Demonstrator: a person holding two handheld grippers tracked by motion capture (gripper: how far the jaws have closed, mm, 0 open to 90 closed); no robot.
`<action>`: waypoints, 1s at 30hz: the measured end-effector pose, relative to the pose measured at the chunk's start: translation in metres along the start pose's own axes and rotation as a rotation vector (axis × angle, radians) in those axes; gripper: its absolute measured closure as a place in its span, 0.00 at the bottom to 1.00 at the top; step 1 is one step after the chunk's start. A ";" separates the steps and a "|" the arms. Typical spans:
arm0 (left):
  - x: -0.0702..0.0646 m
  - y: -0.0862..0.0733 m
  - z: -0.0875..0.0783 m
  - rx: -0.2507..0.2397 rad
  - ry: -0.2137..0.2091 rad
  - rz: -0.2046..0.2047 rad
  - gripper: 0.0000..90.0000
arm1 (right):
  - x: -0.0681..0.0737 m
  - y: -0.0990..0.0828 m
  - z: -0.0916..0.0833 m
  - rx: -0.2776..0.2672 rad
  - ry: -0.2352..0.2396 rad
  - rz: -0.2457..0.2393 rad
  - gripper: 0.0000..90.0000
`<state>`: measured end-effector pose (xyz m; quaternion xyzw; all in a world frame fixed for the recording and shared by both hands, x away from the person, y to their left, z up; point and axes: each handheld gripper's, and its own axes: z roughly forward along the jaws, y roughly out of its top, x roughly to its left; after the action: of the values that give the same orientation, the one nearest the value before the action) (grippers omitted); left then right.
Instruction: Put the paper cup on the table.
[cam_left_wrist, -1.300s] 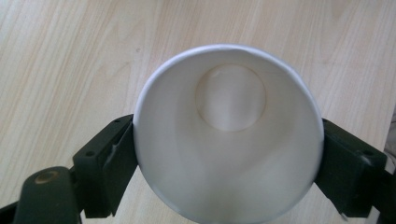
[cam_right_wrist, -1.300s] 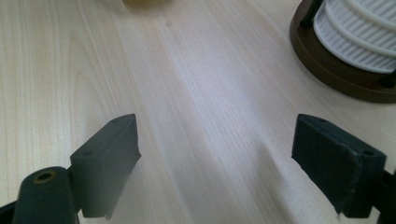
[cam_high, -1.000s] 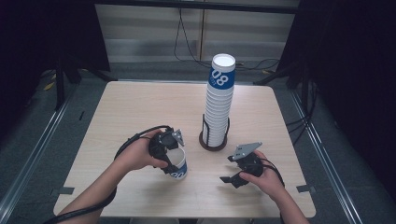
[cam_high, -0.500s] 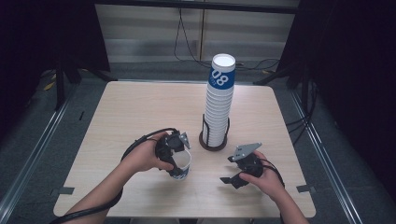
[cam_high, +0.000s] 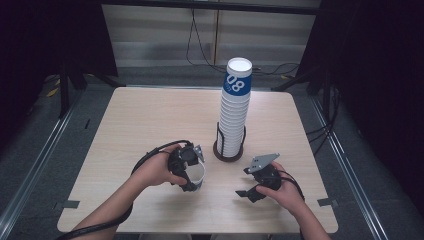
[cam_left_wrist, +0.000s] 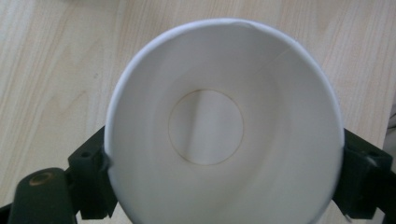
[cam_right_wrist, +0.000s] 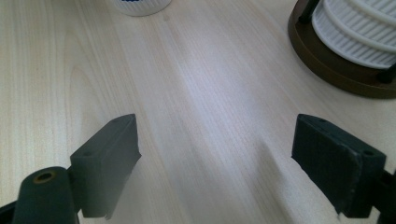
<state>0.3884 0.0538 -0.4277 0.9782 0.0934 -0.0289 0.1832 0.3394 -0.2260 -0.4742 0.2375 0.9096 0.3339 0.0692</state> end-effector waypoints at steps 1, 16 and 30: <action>-0.001 -0.001 0.001 -0.002 -0.006 -0.009 0.16 | 0.000 0.000 0.000 0.000 -0.002 -0.001 0.16; -0.003 -0.026 0.003 -0.025 -0.004 -0.009 0.19 | -0.005 -0.002 -0.006 -0.024 -0.004 0.012 0.16; 0.003 -0.057 -0.009 -0.104 0.009 -0.079 0.18 | -0.004 -0.002 -0.006 -0.024 -0.007 0.011 0.16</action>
<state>0.3804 0.1095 -0.4401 0.9630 0.1343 -0.0270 0.2320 0.3409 -0.2328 -0.4707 0.2429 0.9040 0.3441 0.0735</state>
